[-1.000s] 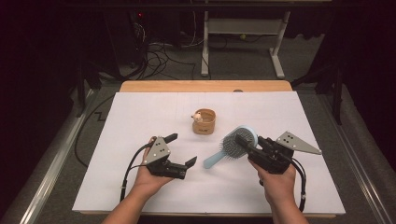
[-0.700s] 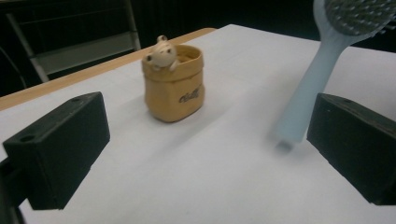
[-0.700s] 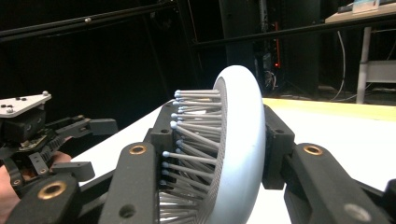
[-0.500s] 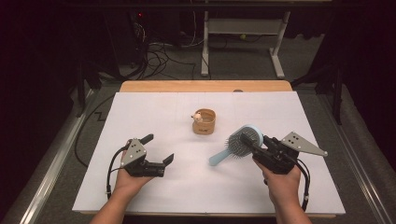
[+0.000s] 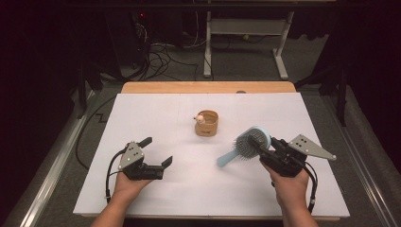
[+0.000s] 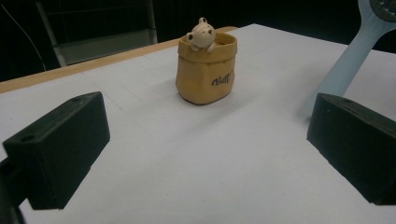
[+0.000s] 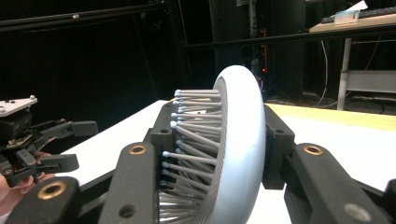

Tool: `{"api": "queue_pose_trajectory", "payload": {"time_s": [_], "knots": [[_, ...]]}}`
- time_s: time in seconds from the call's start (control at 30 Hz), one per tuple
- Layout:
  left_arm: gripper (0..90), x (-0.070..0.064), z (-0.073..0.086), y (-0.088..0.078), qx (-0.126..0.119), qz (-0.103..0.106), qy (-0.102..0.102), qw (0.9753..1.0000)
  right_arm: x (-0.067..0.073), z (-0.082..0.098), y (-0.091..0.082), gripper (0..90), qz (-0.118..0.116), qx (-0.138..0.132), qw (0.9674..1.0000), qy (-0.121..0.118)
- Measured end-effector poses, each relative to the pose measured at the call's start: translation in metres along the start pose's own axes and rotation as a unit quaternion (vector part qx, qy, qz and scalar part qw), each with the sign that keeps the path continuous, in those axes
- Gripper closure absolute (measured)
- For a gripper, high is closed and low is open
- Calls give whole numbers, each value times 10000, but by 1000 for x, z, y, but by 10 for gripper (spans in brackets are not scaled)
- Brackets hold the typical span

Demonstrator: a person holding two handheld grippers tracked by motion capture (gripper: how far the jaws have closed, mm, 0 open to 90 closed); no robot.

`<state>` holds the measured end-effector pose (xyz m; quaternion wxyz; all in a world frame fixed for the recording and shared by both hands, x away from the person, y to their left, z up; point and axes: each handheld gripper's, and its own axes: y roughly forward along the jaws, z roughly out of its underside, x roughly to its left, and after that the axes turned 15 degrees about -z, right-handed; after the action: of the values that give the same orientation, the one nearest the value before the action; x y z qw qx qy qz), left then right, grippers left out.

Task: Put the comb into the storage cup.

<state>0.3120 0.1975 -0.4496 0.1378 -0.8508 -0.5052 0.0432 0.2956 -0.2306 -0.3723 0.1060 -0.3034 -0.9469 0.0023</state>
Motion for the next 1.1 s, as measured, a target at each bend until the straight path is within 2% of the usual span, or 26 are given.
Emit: {"api": "queue_pose_trajectory", "payload": {"time_s": [0.17, 0.33, 0.47, 0.83, 1.03, 1.1], "knots": [[0, 0, 0, -1, -97, 39, 13, 9999, -3, -1, -7, 600, 108, -42, 9999, -44], [0, -1, 1, 0, -44, 91, 10, 9999, -7, -2, -12, 600, 192, -83, 9998, -78], [0, -1, 0, -1, -51, 97, 35, 9999, -8, -2, -15, 599, 267, -65, 9994, -231], [0, 1, 1, -1, -62, -10, 59, 10000, -9, -3, -21, 596, 467, -71, 9978, -460], [0, 1, 1, -1, -48, -75, 82, 9999, -7, -3, -22, 595, 600, -55, 9957, -697], [0, 1, 1, -2, -58, -105, 99, 9999, -6, -4, -22, 595, 575, -83, 9961, -670]]}}
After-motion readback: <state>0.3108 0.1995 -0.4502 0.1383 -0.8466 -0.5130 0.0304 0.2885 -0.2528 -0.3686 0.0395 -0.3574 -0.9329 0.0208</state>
